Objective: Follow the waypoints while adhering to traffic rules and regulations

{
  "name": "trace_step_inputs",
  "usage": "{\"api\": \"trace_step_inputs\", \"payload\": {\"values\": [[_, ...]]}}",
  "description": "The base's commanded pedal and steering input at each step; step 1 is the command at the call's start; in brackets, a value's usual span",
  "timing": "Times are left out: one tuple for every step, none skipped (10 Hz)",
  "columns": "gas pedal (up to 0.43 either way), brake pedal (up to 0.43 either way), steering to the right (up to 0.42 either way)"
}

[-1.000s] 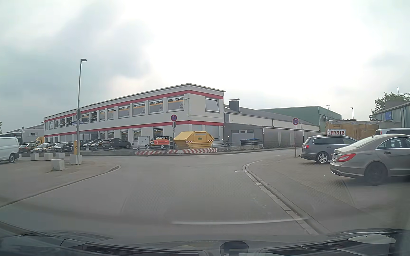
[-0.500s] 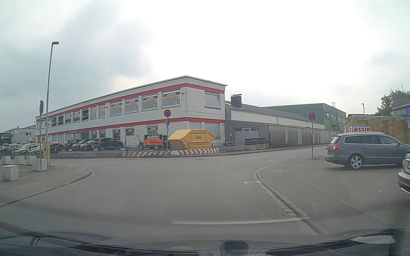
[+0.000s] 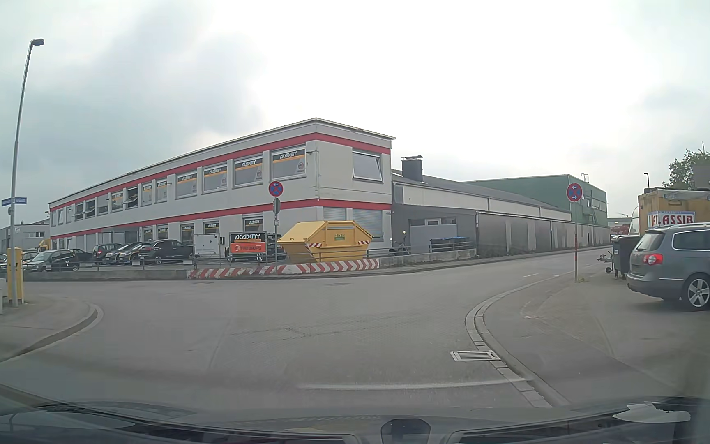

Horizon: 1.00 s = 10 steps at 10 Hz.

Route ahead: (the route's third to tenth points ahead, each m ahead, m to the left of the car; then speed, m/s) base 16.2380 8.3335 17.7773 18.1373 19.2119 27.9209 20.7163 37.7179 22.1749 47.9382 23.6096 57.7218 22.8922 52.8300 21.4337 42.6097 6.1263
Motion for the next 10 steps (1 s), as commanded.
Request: {"api": "trace_step_inputs", "payload": {"values": [[0.000,0.244,0.000],[0.000,0.244,0.001],[0.000,0.244,0.001],[0.000,0.244,0.001],[0.000,0.238,0.001],[0.000,0.232,0.001],[0.000,0.213,0.001],[0.000,0.201,0.001],[0.000,0.171,-0.002],[0.000,0.116,-0.009]]}}
